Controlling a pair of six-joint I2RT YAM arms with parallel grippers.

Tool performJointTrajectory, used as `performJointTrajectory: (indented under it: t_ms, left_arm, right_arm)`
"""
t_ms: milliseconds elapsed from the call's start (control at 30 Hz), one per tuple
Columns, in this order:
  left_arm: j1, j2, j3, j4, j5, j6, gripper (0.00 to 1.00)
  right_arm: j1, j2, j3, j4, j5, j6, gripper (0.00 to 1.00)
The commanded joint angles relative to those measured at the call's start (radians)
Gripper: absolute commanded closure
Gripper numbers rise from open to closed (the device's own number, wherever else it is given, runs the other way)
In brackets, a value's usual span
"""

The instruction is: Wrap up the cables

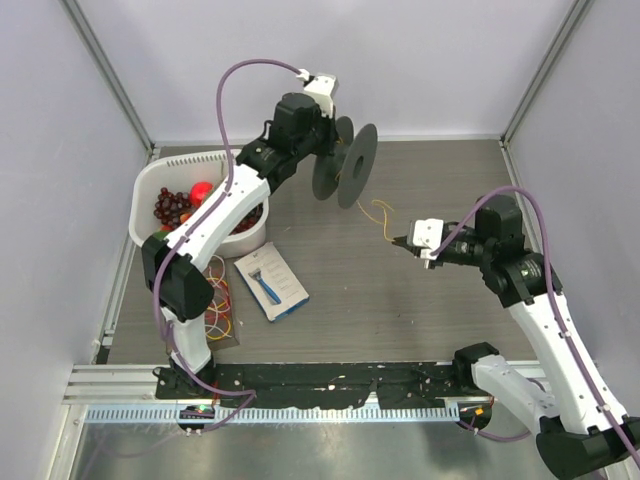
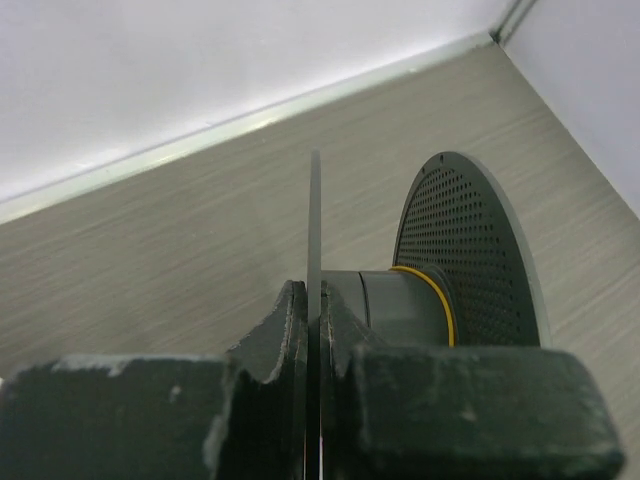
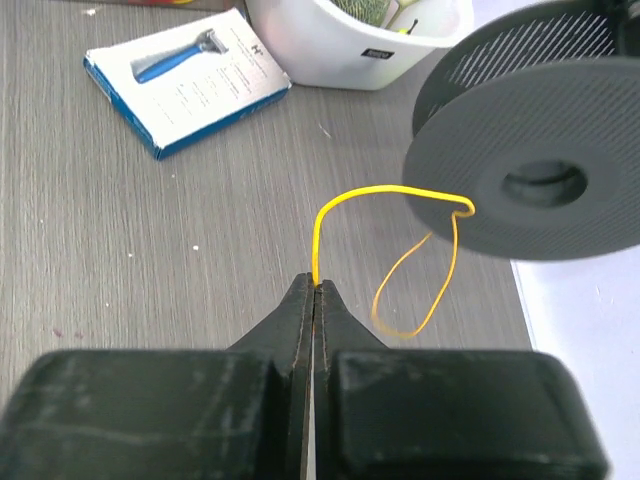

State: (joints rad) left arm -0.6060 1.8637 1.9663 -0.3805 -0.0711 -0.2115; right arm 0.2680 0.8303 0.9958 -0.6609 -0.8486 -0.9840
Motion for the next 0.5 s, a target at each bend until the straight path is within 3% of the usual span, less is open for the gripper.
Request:
performJointTrajectory:
  t_ms: [0,267,467]
  left_arm:
    - [-0.031,-0.049,0.0,0.092,0.056,-0.015,1.0]
    - [-0.031,-0.011,0.13,0.032,-0.001,-0.183,1.0]
    - [-0.034,0.041,0.232,-0.049,-0.087,-0.299,1.0]
  right_arm:
    - [0.02,0.047,0.067,0.075,-0.01,0.082,0.99]
    - [0.057,0.038,0.012,0.027,0.003,0.015,0.99]
    - [0.2,0.046,-0.005,0.023,0.052,0.019,0.99]
